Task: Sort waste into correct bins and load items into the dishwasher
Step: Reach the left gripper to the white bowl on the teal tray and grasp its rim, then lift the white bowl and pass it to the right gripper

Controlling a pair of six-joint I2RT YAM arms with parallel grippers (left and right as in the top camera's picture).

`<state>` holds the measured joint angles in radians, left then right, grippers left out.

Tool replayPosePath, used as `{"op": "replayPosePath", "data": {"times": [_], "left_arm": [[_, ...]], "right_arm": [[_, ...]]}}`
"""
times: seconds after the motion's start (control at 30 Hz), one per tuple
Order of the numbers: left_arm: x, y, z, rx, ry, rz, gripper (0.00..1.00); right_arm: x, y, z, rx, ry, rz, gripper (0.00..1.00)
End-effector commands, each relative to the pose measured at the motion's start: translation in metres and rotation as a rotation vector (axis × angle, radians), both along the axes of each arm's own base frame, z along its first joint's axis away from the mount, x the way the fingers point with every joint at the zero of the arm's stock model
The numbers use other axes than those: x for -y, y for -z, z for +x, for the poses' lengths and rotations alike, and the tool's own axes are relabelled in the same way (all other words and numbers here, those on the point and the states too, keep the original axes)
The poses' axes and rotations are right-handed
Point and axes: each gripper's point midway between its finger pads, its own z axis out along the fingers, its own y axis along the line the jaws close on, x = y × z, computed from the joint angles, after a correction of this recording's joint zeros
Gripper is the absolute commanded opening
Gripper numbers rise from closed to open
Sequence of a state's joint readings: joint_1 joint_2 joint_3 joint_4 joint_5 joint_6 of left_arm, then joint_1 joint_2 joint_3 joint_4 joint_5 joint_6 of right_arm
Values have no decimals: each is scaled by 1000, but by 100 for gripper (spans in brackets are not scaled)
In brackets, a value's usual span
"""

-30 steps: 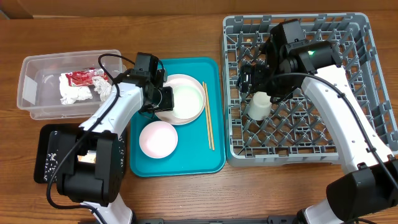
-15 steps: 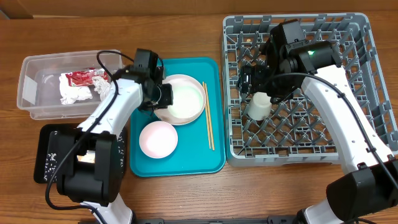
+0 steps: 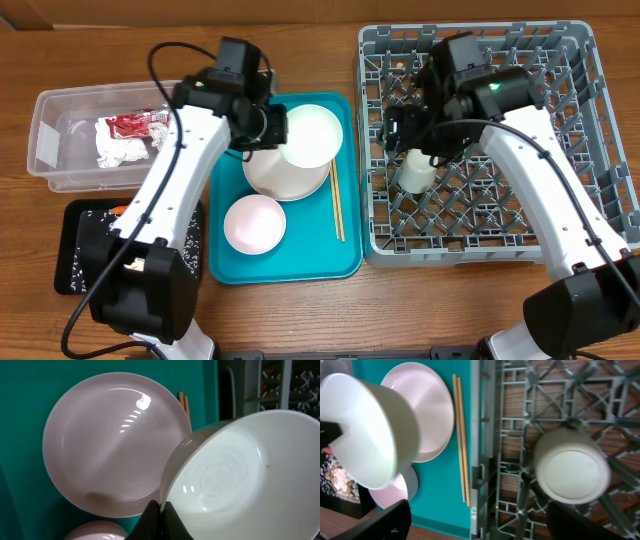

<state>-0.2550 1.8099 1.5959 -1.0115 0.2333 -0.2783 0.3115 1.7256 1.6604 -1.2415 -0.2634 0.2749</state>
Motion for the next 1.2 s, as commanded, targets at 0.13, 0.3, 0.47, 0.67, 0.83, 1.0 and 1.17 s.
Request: {"op": "replayPosePath", "data": {"times": [0.13, 0.3, 0.47, 0.67, 0.83, 1.0, 1.17], "left_arm": [[17, -13, -6, 23, 51, -25, 5], [19, -13, -9, 8, 57, -36, 4], [27, -15, -13, -7, 77, -80, 4], [34, -18, -16, -17, 94, -123, 4], [37, -18, -18, -19, 103, -124, 4], [39, -18, -19, -19, 107, -124, 4], [39, -18, -19, -18, 107, -123, 4]], "right_arm": [[-35, -3, -7, 76, -88, -45, 80], [-37, 1, -1, 120, -89, -90, 78], [-41, 4, 7, 139, -88, -80, 61], [-44, 11, 9, 122, -90, -75, 52], [-45, 22, 10, 96, -91, -85, 48], [-49, 25, 10, 84, -100, -66, 35], [-51, 23, 13, 99, -100, -57, 23]]}}
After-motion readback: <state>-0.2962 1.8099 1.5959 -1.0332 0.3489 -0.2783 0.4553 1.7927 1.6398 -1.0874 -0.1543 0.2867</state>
